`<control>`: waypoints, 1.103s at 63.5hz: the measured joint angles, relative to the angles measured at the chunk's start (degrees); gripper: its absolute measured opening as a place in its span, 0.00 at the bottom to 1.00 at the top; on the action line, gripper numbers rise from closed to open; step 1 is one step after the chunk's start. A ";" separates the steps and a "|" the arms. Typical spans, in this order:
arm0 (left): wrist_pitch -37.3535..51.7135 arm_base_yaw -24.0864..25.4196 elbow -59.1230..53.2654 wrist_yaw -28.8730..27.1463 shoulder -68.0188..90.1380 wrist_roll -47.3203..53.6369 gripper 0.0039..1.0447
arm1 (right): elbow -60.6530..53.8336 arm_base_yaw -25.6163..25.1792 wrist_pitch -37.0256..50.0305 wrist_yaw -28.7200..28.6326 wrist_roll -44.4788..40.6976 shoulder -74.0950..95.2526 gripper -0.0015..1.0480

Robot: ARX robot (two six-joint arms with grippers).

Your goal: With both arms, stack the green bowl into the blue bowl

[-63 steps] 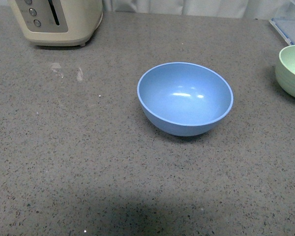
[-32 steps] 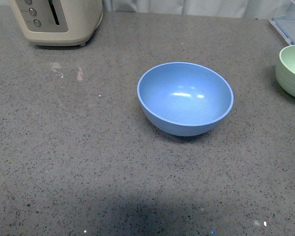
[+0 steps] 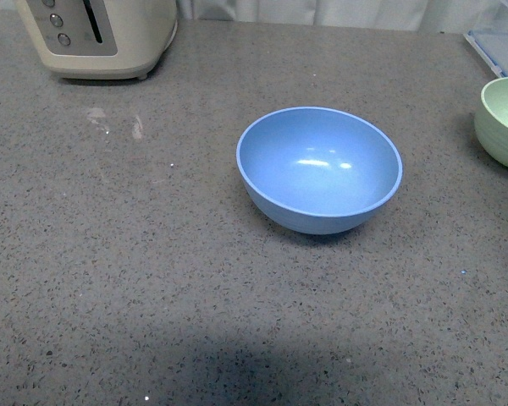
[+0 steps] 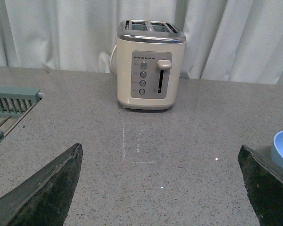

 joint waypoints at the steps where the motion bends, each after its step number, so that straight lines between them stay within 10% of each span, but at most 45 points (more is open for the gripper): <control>1: 0.00 0.00 0.00 0.00 0.00 -0.02 0.94 | 0.22 0.15 -0.15 0.00 -0.28 0.37 0.91; 47: 0.00 0.00 0.00 0.00 0.00 -0.02 0.94 | 16.35 5.20 -8.11 1.60 -7.85 18.99 0.90; 70: 0.00 0.00 0.00 0.00 0.00 -0.02 0.94 | 18.21 5.90 -11.08 2.40 -9.81 19.63 0.39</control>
